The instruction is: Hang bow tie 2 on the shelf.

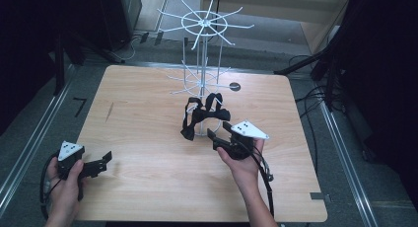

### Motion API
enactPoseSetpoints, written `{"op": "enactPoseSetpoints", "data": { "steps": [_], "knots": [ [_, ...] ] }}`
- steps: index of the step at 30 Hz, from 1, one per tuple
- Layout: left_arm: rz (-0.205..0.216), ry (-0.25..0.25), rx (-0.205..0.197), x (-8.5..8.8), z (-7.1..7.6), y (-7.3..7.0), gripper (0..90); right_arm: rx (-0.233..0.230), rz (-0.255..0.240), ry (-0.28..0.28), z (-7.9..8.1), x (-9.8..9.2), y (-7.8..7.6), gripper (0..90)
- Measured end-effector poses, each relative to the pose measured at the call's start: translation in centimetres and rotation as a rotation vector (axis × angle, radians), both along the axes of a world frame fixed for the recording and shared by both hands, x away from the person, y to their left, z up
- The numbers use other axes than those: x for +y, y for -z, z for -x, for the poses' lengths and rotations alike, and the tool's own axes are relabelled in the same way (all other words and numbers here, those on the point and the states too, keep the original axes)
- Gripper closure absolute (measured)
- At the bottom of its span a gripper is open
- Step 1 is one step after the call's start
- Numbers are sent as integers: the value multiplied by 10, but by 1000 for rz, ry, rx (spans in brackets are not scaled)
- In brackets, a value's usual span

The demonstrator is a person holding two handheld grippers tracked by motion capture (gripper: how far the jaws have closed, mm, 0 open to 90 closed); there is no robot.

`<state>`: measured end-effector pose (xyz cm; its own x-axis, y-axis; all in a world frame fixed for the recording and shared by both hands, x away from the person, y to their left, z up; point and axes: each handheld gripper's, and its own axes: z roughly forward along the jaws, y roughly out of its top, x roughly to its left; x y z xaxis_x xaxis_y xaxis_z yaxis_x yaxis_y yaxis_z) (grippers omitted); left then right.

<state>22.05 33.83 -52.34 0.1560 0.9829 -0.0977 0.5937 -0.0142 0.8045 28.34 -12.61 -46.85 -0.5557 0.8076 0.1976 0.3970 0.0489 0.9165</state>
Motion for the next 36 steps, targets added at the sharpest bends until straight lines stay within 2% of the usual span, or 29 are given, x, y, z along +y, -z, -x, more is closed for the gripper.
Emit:
{"op": "enactPoseSetpoints", "data": {
  "steps": [3,7,10,17,36],
  "knots": [
    [0,0,0,0,0,0,0,16,5,3,1,-5,1,319],
    [0,0,0,0,0,0,0,13,11,10,2,-10,1,283],
    [1,-1,-2,0,0,0,0,20,8,25,4,-17,1,213],
    [-1,1,1,0,0,0,0,25,15,40,8,-30,2,134],
    [0,-1,-3,0,1,0,0,43,28,92,20,-67,14,102]
  ]
}}
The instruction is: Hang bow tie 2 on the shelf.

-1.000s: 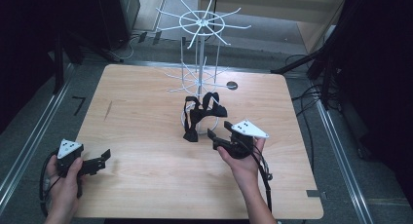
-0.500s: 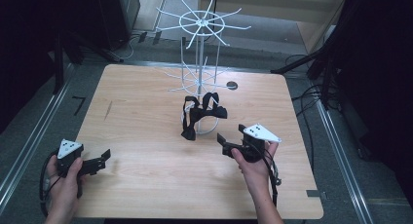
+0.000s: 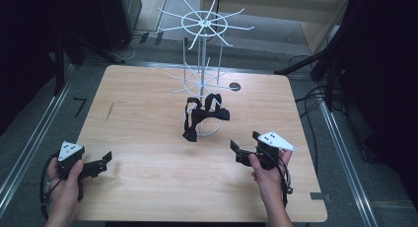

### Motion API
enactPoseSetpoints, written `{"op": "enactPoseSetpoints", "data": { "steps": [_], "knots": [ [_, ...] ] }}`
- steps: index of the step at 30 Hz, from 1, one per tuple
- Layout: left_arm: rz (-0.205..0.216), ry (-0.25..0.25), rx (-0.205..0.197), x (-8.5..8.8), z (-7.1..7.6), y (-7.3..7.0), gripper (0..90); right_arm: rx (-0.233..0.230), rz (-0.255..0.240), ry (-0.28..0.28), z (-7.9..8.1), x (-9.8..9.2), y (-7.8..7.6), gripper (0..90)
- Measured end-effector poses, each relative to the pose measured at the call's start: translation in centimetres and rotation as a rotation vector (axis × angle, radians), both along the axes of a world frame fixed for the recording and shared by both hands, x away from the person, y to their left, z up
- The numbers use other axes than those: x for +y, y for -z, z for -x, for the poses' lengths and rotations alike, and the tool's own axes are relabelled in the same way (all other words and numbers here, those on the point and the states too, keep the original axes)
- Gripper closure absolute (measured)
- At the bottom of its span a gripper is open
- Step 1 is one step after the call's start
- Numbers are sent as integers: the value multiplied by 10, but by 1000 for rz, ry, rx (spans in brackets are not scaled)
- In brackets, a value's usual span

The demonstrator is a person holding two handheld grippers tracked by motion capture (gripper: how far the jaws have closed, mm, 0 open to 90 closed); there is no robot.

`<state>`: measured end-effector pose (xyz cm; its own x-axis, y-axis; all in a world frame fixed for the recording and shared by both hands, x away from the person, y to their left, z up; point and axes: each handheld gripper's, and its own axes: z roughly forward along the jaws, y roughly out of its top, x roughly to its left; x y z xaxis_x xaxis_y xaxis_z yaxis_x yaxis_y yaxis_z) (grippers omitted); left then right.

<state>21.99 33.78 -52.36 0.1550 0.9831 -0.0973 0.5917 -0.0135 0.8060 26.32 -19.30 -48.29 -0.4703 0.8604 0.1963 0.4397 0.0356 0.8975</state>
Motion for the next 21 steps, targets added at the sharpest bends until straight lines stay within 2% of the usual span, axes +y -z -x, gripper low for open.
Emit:
{"op": "enactPoseSetpoints", "data": {
  "steps": [21],
  "knots": [
    [-1,-1,-1,0,0,0,0,4,6,38,15,-43,15,94]
  ]
}}
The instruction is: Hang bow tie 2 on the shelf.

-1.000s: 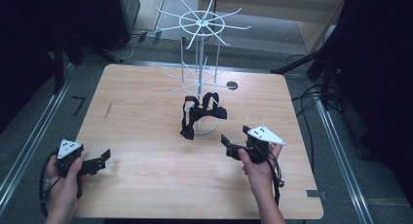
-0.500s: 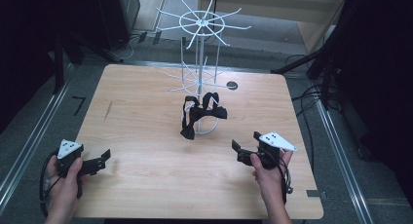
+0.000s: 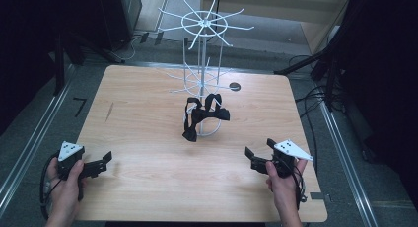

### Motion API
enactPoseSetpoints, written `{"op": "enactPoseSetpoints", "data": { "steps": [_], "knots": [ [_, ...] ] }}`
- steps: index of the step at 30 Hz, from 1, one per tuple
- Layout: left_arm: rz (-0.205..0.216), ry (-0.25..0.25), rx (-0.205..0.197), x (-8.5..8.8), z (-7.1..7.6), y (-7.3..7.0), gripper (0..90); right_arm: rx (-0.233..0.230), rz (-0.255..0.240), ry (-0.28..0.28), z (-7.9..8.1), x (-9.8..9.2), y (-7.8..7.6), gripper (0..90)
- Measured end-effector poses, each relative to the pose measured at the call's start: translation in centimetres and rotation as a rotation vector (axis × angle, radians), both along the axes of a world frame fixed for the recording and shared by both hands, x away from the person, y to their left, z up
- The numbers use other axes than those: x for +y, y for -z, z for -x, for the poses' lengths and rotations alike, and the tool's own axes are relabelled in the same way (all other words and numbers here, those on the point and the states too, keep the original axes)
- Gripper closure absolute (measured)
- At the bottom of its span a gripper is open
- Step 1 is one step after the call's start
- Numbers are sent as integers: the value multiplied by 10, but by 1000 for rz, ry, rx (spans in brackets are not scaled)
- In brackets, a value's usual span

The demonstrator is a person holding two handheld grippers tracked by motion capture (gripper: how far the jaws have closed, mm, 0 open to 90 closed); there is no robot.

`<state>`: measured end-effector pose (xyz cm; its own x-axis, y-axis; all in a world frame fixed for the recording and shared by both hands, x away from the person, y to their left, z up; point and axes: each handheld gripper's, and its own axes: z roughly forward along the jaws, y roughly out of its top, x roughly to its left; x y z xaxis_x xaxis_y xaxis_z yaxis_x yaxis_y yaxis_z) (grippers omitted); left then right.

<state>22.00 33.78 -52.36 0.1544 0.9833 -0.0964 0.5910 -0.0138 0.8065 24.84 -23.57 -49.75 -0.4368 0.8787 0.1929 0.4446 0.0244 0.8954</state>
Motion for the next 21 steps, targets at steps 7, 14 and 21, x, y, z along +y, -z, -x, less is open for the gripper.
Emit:
{"op": "enactPoseSetpoints", "data": {
  "steps": [7,14,21],
  "knots": [
    [-3,1,2,0,0,0,0,15,-11,40,5,-21,6,94],
    [-5,-2,0,-1,0,0,0,23,-9,77,11,-39,13,95],
    [-4,-1,1,-1,0,0,0,20,-11,120,18,-58,18,99]
  ]
}}
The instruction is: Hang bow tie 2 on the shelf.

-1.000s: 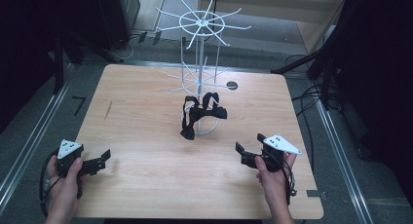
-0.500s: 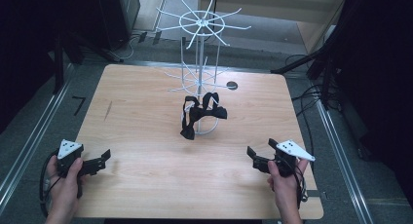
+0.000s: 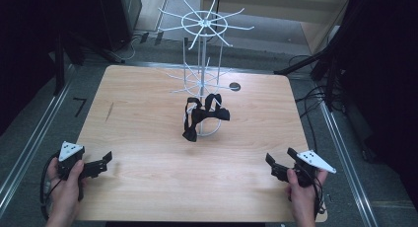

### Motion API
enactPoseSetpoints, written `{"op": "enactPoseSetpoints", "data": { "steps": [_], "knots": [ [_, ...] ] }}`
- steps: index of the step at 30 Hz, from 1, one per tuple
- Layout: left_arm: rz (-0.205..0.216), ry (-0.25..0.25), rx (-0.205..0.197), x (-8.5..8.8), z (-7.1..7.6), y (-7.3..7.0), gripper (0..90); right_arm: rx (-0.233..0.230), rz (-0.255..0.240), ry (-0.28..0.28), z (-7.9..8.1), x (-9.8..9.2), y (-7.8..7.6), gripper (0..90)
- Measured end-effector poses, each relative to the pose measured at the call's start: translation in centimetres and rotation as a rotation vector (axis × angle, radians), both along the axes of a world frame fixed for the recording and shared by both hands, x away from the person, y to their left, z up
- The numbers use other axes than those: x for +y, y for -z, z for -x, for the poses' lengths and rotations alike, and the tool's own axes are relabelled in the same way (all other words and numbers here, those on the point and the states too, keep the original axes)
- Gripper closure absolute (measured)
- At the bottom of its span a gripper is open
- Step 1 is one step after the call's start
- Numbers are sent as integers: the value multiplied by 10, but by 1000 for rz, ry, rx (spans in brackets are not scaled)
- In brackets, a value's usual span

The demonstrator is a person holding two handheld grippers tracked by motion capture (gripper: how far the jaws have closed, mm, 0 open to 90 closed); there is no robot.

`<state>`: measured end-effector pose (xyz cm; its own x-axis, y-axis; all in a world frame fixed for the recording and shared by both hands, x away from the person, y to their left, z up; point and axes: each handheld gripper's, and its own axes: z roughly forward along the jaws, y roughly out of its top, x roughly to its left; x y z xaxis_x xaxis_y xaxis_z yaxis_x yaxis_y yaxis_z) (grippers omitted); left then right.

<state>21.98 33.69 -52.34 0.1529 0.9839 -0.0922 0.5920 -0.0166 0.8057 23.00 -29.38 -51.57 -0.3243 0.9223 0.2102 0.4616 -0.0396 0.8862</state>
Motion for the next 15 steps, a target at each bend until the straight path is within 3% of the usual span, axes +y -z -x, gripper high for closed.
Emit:
{"op": "enactPoseSetpoints", "data": {
  "steps": [15],
  "knots": [
    [-2,0,-1,0,0,0,0,23,13,51,12,-28,10,99]
  ]
}}
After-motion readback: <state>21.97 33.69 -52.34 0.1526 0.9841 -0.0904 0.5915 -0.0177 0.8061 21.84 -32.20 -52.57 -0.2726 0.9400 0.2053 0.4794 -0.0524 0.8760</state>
